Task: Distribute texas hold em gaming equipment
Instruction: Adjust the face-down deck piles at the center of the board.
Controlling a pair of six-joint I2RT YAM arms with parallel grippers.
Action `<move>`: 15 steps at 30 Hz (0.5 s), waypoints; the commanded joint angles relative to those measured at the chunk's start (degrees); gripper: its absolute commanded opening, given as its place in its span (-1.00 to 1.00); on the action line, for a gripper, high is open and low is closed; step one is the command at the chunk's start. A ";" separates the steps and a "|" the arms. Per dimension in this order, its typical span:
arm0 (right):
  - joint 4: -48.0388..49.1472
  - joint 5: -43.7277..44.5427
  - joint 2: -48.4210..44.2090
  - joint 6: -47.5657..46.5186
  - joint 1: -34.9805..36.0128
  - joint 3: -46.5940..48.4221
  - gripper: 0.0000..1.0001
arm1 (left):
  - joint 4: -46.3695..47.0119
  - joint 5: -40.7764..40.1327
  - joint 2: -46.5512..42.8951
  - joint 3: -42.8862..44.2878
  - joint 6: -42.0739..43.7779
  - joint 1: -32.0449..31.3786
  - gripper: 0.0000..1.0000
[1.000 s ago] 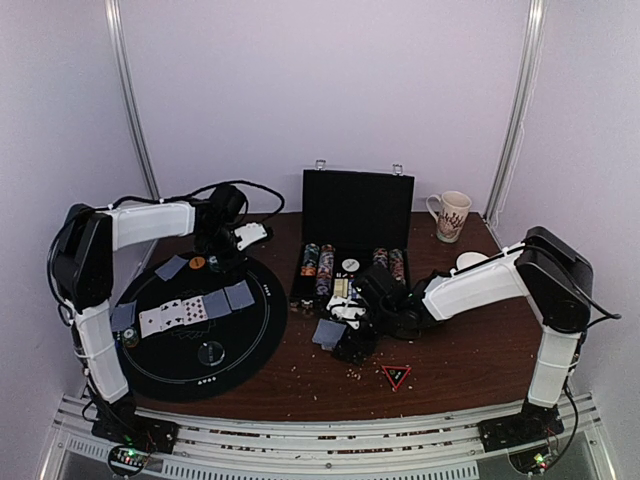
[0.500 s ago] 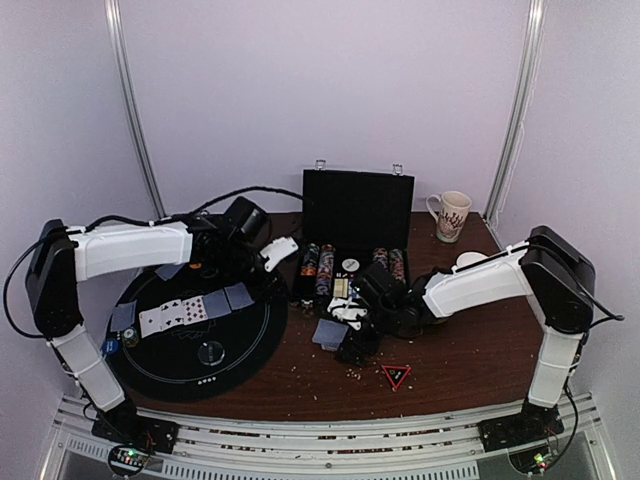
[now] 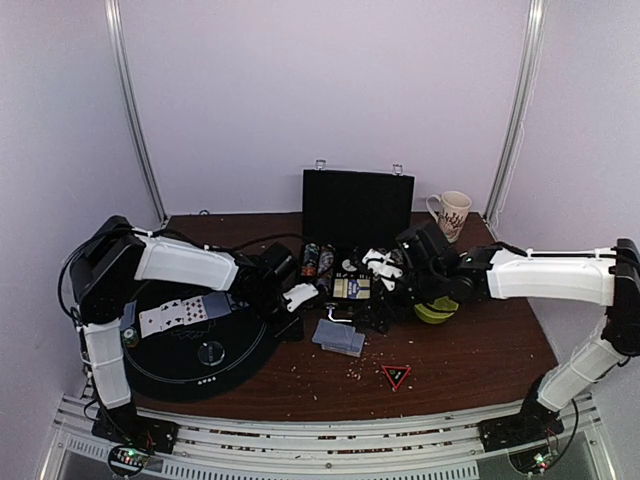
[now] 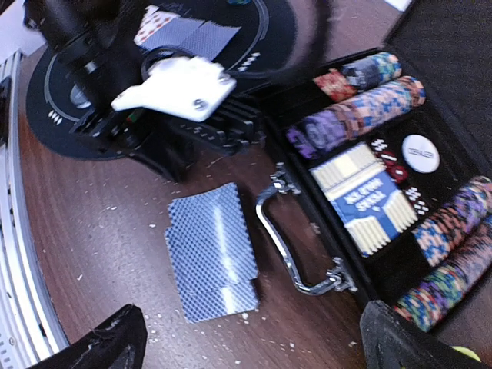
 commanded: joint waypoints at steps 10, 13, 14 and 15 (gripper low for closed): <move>4.88 9.51 -12.33 4.73 -5.60 -6.33 1.00 | 6.00 -1.68 5.98 4.81 0.56 -2.54 -0.50; 5.94 9.40 -13.09 4.80 -5.74 -7.16 1.00 | 6.05 -1.07 5.63 4.76 1.13 -3.36 -0.50; 6.02 9.40 -13.07 4.77 -5.79 -7.32 1.00 | 6.00 -0.90 5.49 4.74 1.24 -3.66 -0.50; 6.02 9.33 -12.92 4.87 -5.80 -7.39 1.00 | 6.01 -0.77 5.50 4.78 1.57 -3.99 -0.50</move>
